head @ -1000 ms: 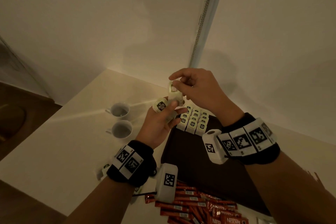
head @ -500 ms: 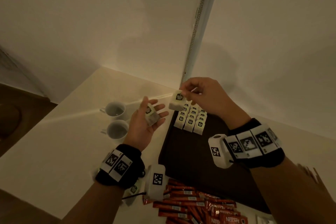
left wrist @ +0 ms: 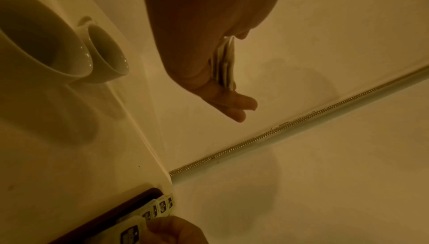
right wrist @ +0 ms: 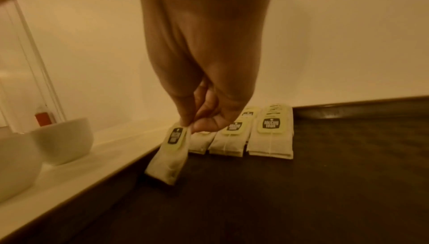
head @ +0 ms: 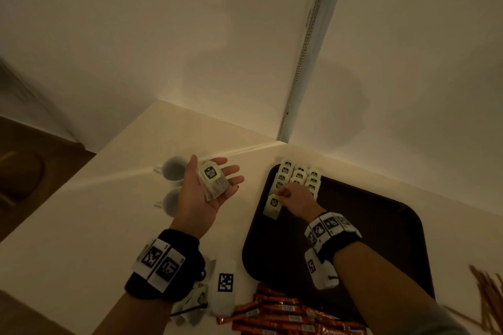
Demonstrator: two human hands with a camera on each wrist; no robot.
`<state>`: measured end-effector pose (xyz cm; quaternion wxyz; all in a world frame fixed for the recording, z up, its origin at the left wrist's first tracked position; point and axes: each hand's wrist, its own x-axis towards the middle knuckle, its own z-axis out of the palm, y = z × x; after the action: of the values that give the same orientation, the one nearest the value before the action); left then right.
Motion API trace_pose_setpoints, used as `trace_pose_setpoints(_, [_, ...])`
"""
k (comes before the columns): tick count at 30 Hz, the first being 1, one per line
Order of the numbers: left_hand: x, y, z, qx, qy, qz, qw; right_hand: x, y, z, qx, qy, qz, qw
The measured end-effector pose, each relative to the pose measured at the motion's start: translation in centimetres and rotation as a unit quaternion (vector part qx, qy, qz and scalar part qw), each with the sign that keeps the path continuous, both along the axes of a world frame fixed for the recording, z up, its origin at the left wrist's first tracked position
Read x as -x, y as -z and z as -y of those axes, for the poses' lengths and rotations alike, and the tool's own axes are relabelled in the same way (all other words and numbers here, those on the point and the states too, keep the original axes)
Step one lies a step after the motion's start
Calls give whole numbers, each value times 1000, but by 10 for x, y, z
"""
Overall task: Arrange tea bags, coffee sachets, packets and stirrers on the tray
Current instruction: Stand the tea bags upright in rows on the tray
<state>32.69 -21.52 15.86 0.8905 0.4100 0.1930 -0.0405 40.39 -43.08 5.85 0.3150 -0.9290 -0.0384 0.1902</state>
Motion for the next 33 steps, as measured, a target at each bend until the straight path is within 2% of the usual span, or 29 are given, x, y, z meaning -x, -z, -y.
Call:
trace_pose_setpoints(3, [-2,5,-3,-12,-3,-9,1000,-10,8,-1,-6,43,40,998])
trace_pose_setpoints(12, [-8,11,1,-52,15,-19,998,-23,14,-4,-5,63,59,996])
trace_pose_setpoints(14, [-9,12,5,-72,33,-28,996,-22,-1,-12,-41,80,110,990])
trace_pose_setpoints(16, [-12,12,9,-95,57,-37,993,-16,-33,-27,-144,68,162,974])
trace_pose_setpoints(18, [-14,9,14,-111,79,-41,990,-5,-73,-42,-245,-4,174,954])
trace_pose_setpoints(19, [-14,6,18,-114,85,-41,989,1,-89,-49,-257,-57,177,948])
trace_pose_setpoints(21, [-15,-1,24,-117,87,-32,989,9,-111,-56,-238,-142,187,942])
trace_pose_setpoints(23, [-15,-6,27,-117,97,-18,988,9,-120,-57,-227,-166,203,938])
trace_pose_setpoints(29, [-17,-11,25,-96,135,24,986,5,-140,-47,-233,-116,227,939])
trace_pose_setpoints(33, [-14,-15,29,-100,98,90,986,6,-165,-41,-244,-105,271,925])
